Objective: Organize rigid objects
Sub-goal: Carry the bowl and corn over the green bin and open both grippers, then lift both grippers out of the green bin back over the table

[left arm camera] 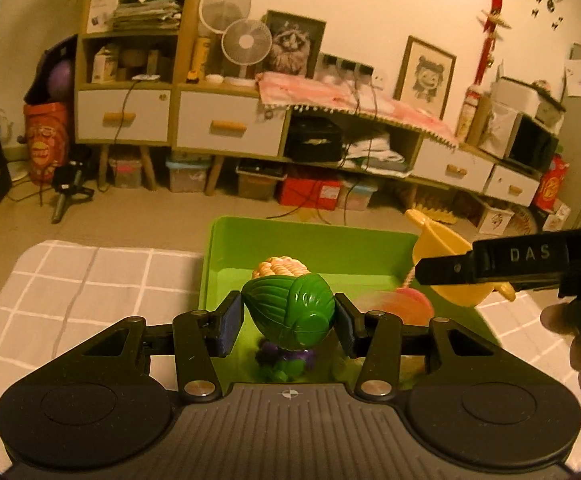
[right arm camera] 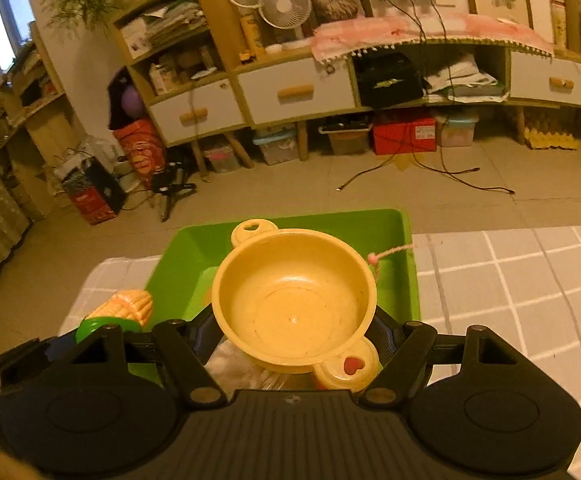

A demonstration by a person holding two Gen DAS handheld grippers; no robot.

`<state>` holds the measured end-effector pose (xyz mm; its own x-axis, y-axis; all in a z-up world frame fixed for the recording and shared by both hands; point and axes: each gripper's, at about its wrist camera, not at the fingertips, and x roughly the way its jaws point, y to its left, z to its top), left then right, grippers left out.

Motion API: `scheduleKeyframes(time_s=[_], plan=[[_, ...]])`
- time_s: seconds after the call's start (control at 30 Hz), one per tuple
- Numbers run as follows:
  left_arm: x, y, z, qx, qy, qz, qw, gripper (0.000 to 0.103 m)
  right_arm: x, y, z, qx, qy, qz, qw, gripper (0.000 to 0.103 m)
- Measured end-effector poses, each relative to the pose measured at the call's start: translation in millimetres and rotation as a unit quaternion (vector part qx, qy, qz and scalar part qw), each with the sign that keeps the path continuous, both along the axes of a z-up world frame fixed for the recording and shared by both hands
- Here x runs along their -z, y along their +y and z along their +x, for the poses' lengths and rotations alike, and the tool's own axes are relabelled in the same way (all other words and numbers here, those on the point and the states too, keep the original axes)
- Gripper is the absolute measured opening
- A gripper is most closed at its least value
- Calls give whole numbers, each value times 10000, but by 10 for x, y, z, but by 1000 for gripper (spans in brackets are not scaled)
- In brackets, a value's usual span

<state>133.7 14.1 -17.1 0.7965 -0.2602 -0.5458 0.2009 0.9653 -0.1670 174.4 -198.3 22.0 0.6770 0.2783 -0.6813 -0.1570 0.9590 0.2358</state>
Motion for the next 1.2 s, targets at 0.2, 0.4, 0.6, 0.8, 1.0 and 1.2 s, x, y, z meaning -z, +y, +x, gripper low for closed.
scheduleKeyframes(time_s=[0.2, 0.4, 0.6, 0.8, 1.0, 1.2], plan=[[131, -7, 177, -21, 105, 138, 9998, 53, 168, -48, 286, 146, 173, -142, 9996, 48], [199, -31, 252, 4, 169, 243, 9996, 53, 227, -27, 382, 220, 209, -245, 9992, 48], [222, -43, 238, 54, 186, 351, 9992, 54, 227, -2, 379, 231, 206, -238, 9992, 48], [186, -23, 200, 424, 173, 157, 9988, 87, 173, -36, 336, 335, 142, 50, 9993, 70], [115, -7, 142, 467, 189, 94, 9987, 94, 51, -36, 274, 403, 75, 123, 9991, 70], [7, 13, 58, 353, 124, 7, 9993, 96, -76, -17, 129, 403, -7, 136, 9991, 71]])
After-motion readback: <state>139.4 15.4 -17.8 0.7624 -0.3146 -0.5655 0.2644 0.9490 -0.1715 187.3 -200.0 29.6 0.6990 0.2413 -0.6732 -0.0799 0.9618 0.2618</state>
